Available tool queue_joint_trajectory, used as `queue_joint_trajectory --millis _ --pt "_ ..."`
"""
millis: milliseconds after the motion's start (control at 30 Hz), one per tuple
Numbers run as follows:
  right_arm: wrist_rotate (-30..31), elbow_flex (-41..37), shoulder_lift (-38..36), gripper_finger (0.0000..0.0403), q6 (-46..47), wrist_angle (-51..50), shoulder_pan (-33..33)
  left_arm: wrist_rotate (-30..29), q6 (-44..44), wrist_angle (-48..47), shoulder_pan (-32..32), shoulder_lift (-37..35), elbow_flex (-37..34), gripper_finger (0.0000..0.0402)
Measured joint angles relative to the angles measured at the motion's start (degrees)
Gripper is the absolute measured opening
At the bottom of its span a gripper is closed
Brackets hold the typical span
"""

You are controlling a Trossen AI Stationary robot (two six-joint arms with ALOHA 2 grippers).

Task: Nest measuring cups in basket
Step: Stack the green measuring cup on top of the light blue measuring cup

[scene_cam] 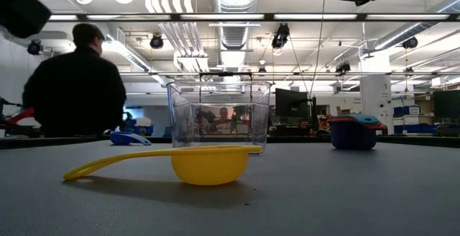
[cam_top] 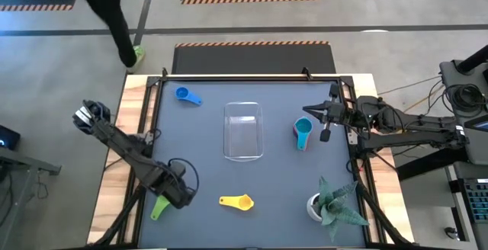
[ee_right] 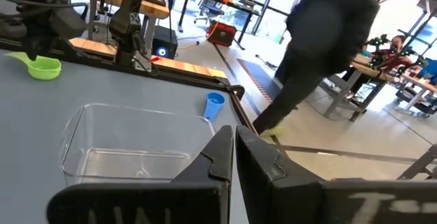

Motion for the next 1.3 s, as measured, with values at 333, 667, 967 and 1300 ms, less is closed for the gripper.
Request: queue_joint_trajectory --millis 333,667,967,1300 --pt "0.07 0.0 0.0 0.0009 -0.23 0.05 0.02 0.18 -5.99 5.04 -5.27 2.33 -3.9 0.0152" --pt "0.1 0.0 0.0 0.0009 -0.5 0.05 0.0 2.73 -4.32 6.67 -5.63 7.47 -3.95 0.0117" --pt "0.11 0.0 0.02 0.0009 -1.06 0.05 0.0 4.7 -2.74 8.87 -5.63 10.01 -3.62 0.0031" --pt "0.17 0.0 0.02 0.0009 -1.14 0.13 -0.04 5.06 -2.52 8.8 -5.36 9.03 -3.57 0.0002"
